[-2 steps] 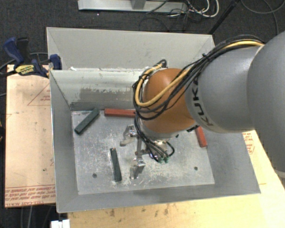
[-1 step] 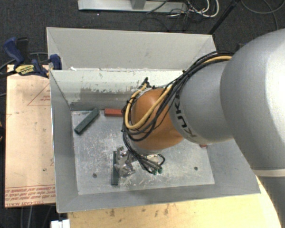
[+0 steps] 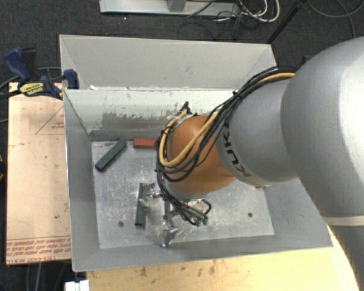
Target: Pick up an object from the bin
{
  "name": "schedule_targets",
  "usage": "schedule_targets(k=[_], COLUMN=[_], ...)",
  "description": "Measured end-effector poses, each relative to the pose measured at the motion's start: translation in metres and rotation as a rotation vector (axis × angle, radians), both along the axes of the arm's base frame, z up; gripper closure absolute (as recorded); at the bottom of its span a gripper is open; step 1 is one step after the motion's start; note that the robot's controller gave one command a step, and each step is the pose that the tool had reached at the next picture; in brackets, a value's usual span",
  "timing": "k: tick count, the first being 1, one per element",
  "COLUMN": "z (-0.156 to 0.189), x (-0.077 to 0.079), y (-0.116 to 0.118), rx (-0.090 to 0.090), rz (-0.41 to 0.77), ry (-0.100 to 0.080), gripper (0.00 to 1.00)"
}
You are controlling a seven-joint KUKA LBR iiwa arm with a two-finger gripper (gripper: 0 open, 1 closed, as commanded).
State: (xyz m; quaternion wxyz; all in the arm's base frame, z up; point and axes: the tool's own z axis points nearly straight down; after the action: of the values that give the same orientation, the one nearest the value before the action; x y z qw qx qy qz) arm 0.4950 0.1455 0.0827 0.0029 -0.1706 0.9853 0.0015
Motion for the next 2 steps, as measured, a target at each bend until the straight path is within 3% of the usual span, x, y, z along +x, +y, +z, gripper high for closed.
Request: schedule_targets(k=[1, 2], z=[0.0, 0.0], x=[0.0, 0.034], y=[0.0, 0.048], rx=[0.001, 0.009], rz=[0.0, 0.078], ry=[-0.001, -0.034], gripper=[0.0, 1.0])
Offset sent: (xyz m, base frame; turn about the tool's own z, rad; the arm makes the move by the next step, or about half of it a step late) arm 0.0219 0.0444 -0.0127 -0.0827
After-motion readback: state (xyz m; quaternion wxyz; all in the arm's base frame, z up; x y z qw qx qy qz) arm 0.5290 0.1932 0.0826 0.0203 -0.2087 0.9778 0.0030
